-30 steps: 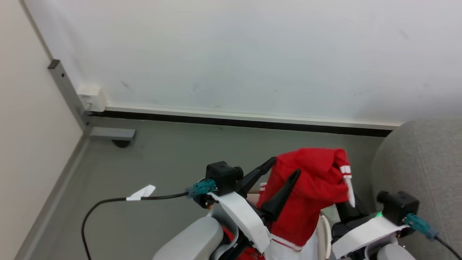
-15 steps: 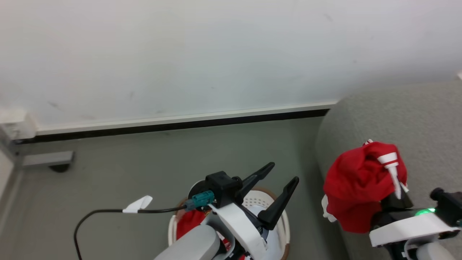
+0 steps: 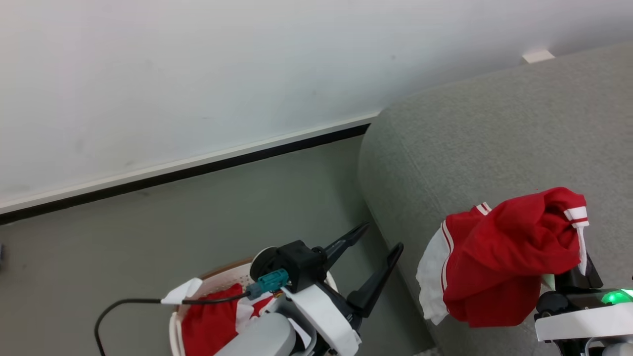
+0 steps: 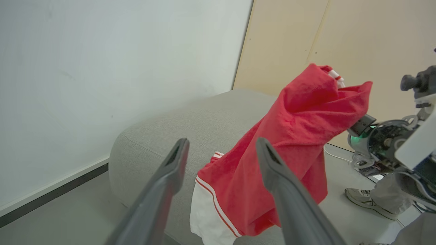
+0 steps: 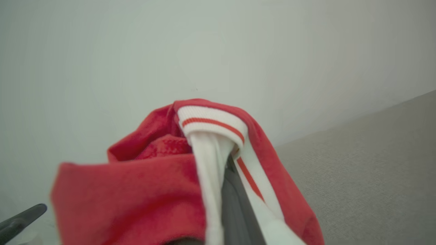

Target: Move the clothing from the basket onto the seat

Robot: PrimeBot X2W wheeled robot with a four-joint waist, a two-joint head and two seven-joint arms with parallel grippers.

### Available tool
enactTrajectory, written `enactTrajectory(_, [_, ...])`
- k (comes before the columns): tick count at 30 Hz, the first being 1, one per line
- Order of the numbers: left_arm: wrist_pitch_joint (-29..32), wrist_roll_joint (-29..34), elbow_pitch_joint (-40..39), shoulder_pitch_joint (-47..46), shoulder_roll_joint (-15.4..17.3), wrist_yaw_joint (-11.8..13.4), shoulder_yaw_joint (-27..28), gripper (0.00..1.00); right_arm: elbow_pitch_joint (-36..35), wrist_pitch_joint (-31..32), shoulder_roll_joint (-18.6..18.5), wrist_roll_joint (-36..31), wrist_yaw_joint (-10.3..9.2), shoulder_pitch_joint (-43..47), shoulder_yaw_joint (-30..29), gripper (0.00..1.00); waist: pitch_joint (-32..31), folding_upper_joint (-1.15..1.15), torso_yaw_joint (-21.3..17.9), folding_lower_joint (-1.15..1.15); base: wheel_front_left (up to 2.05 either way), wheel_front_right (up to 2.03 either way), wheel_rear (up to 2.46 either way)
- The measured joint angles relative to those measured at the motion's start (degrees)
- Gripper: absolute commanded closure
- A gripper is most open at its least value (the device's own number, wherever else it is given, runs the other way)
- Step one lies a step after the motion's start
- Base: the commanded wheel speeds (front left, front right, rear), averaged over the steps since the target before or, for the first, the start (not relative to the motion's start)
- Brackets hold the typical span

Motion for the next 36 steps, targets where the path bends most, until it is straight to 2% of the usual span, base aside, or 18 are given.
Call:
enactTrajectory(8, [0.00,0.31,0.54,0.48,-0.49,-0.25,0.54,0.00,-1.24,0.00,0.44,-0.62,0.00,1.03,-0.53,1.00,0.90,0.00,-2.68,0.00,0.00,0.00,0.00])
enactTrajectory(15, [0.00,0.43,0.70,0.47,-0.65,-0.26,0.51,0.00,-1.56,0.01,0.05,-1.93,0.00,0.93,-0.37,1.00,1.44,0.00,-2.77,0.00,0.00,0.00,0.00])
enactTrajectory(20, [0.00,0.36,0.56,0.21,-0.36,-0.26,-0.05,0.00,-1.09,0.01,-1.15,-3.00,0.00,-3.60,1.64,1.00,2.67,0.00,-2.60,0.00,0.00,0.00,0.00])
enactTrajectory(29, [0.24,0.51,-1.65,-3.69,2.58,-0.36,-2.02,0.00,1.47,0.09,-9.59,-5.08,0.00,-19.89,2.48,1.00,9.14,0.00,-1.24,0.00,0.00,0.00,0.00])
enactTrajectory(36, [3.53,1.55,-6.79,-6.51,7.67,-0.37,-1.78,0.00,5.65,3.94,-14.74,1.60,0.01,-33.87,-4.03,1.00,18.12,0.00,0.50,0.01,0.00,0.00,0.00])
